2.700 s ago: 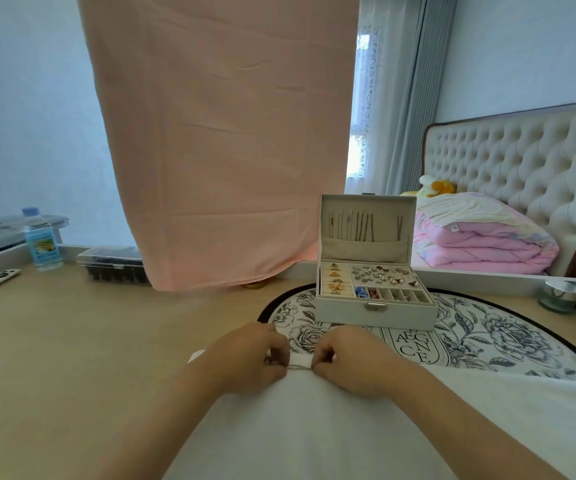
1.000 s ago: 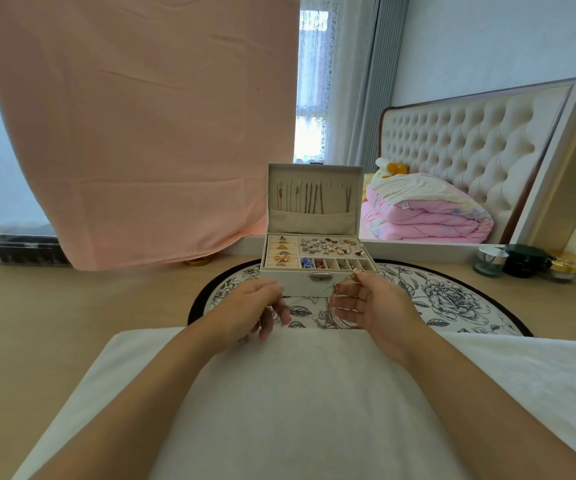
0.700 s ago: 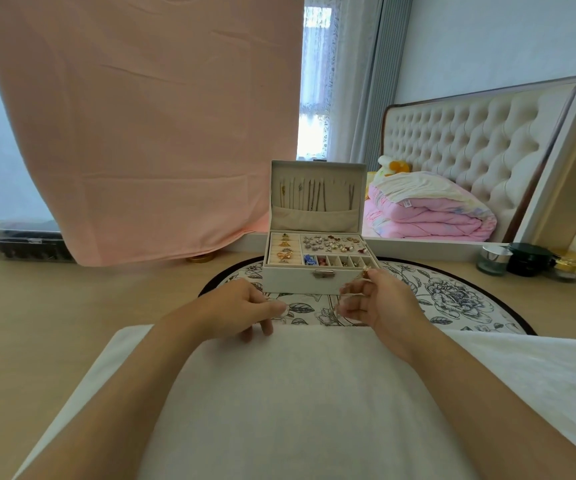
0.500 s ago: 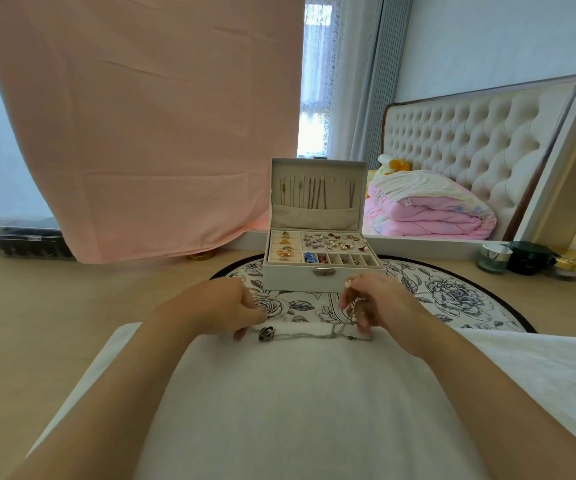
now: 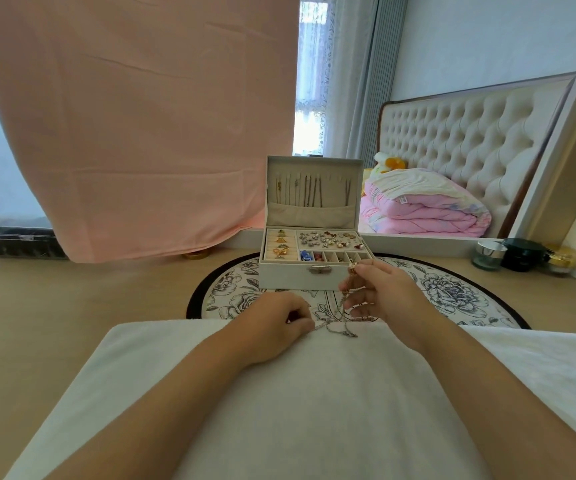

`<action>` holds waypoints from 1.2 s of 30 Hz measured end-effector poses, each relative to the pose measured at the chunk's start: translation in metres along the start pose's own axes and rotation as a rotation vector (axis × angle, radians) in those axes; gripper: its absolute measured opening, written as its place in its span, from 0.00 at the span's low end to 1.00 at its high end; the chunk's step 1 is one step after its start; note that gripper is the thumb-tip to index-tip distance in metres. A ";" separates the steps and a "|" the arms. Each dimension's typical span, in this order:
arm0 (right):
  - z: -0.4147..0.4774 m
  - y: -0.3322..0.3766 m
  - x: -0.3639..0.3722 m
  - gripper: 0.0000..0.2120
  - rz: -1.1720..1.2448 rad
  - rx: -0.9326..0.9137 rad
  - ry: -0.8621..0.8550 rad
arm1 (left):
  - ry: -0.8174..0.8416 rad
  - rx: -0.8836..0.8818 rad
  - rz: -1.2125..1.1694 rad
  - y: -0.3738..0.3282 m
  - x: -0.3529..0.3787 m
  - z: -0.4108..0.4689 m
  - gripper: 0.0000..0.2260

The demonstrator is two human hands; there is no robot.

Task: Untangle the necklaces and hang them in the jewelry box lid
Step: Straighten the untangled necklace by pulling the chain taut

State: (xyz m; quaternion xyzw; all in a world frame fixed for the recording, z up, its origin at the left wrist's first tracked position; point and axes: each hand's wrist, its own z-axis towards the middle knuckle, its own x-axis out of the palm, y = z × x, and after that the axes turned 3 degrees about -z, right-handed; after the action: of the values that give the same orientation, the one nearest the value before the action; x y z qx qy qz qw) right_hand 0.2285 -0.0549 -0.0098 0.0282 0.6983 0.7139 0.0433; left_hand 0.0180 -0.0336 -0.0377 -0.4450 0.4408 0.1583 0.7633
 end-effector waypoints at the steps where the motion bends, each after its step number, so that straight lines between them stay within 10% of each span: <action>1: 0.000 -0.001 0.000 0.05 0.005 0.004 0.001 | 0.018 -0.007 -0.020 0.003 -0.002 -0.001 0.05; 12: 0.016 -0.016 0.023 0.10 -0.030 -0.032 0.077 | 0.035 0.041 0.133 -0.001 -0.014 -0.002 0.06; 24: 0.003 -0.022 0.019 0.03 -0.928 -0.215 0.233 | -0.029 -0.240 -0.404 0.013 -0.027 -0.002 0.10; 32: 0.005 -0.012 0.019 0.09 -0.056 -0.070 0.137 | -0.147 -0.168 -0.392 0.013 -0.039 -0.006 0.09; 36: 0.002 -0.006 0.018 0.07 0.006 -0.094 0.128 | -0.173 -0.148 -0.390 0.017 -0.040 -0.007 0.10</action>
State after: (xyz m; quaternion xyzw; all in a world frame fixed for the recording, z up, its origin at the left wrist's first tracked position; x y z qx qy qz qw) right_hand 0.2108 -0.0507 -0.0158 -0.0174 0.6654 0.7463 -0.0022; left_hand -0.0185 -0.0237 -0.0159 -0.5613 0.2665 0.0768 0.7798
